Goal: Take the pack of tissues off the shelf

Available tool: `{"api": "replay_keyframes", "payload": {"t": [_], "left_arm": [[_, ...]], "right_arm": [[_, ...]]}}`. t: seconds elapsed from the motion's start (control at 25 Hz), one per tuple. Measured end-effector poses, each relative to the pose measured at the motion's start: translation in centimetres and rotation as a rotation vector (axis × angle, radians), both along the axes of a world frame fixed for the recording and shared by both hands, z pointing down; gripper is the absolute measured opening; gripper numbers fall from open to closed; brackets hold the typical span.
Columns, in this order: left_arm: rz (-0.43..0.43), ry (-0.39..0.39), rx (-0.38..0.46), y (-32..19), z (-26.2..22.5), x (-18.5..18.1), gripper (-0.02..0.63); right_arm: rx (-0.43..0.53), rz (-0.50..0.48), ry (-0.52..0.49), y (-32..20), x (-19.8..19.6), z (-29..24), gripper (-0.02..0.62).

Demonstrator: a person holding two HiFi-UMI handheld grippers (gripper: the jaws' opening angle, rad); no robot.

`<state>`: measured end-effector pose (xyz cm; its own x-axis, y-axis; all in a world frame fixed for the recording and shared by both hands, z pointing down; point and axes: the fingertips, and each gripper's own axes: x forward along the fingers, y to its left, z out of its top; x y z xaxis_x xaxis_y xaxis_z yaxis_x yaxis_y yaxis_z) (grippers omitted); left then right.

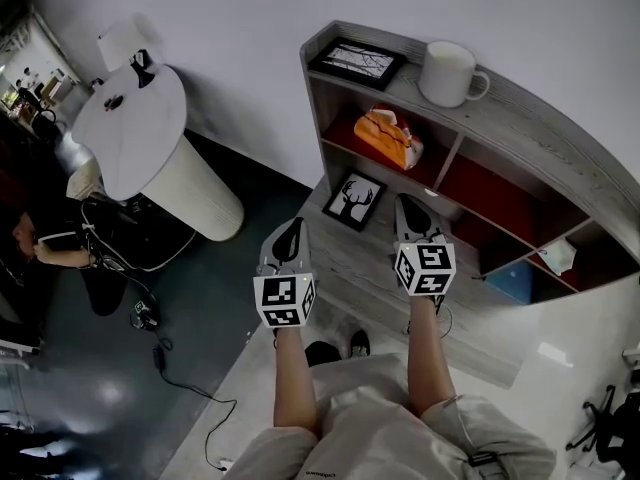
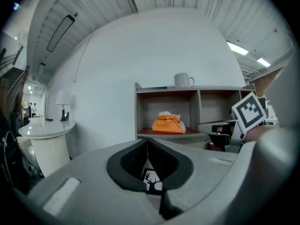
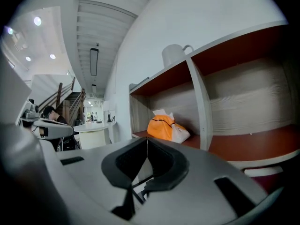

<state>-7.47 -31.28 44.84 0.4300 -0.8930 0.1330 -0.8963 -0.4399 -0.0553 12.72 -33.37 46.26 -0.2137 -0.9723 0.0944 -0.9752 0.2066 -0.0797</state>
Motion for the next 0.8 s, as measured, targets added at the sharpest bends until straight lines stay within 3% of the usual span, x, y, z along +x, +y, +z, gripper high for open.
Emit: {"api": "replay_keyframes", "payload": {"t": [0.24,0.8], "left_arm": [[0.031,-0.001,0.004,-2.8,-0.3,0.7,0.011],[0.299,0.005,0.010,-12.6,-2.0,7.5,0.011]], "right_arm": [[-0.001,0.029,0.012,-2.3,0.4,-0.2,0.017],[-0.001,0.173,0.032,-7.9,2.6,-2.3,0.018]]}}
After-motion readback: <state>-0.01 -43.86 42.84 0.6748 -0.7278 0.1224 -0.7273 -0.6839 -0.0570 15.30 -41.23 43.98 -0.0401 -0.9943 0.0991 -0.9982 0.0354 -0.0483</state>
